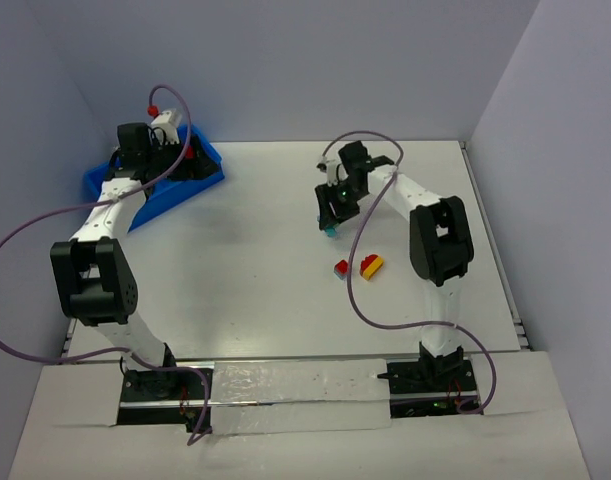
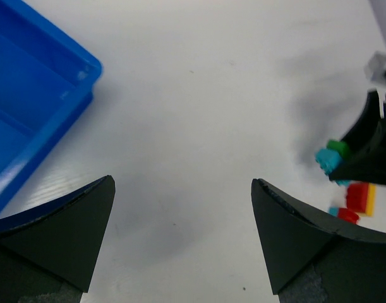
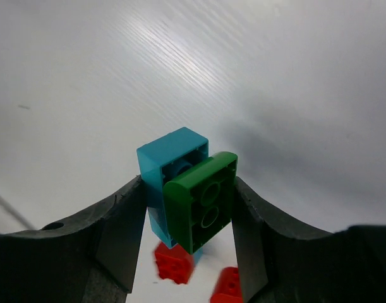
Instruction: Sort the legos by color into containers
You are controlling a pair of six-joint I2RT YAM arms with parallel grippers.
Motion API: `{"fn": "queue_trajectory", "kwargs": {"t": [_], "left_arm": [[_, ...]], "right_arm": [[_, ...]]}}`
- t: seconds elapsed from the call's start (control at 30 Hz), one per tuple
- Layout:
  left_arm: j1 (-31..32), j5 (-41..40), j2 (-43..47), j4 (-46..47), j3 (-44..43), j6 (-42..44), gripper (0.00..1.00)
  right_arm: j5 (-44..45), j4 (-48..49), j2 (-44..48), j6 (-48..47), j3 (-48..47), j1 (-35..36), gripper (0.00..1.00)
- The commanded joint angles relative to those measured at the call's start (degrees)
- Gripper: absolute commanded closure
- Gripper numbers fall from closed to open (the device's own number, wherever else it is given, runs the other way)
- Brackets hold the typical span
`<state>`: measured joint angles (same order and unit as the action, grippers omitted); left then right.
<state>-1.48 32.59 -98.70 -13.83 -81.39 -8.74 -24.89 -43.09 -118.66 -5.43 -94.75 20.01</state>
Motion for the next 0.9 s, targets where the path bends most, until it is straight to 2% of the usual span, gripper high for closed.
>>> {"fn": "queue_trajectory", "kwargs": {"t": [0.0,0.13,0.23,0.33,0.4,0.47,0.53,0.6,0.67,0.73,0.87], "left_arm": [[0.3,10.8,4.5,8.6,2.2,-5.3,0.01],[1.9,11.7,6.6,16.1,5.5,-11.3,0.01],[5.4,4.9,9.4,18.5,7.3,-10.9,0.01],[10.2,-0.1,10.6,19.5,8.0,-9.8,0.01],[11.6,1.3,9.9,19.0,6.9,-11.4,0.01],[12.4,8.4,7.0,20.3,5.1,-17.3,0.01],[12.6,13.6,5.5,28.5,5.6,-29.4,0.01],[13.2,17.0,4.3,37.1,7.4,-37.3,0.01],[14.1,17.9,3.1,39.3,6.5,-39.7,0.01],[15.1,17.7,1.7,36.3,4.0,-38.4,0.01],[15.7,18.4,-0.7,36.8,1.8,-40.8,0.01]], "right_arm": [[-15.0,2.9,0.5,8.9,-9.5,-3.9,1.00],[-18.9,11.1,0.4,25.2,-14.7,-6.0,1.00],[-17.1,20.7,0.7,44.1,-15.0,-6.8,1.00],[-15.2,25.2,0.4,55.2,-15.4,-6.6,1.00],[-15.6,26.9,0.6,58.7,-14.9,-6.4,1.00],[-18.5,34.4,1.4,61.8,-12.2,-6.0,1.00],[-20.7,39.2,2.8,64.0,-9.8,-5.8,1.00],[-21.7,47.0,3.9,65.9,-6.7,-5.4,1.00],[-21.8,49.8,5.1,65.1,-5.9,-4.9,1.00],[-21.7,50.4,6.1,63.4,-6.0,-4.2,1.00],[-21.2,51.7,8.2,61.1,-5.6,-2.8,1.00]]}}
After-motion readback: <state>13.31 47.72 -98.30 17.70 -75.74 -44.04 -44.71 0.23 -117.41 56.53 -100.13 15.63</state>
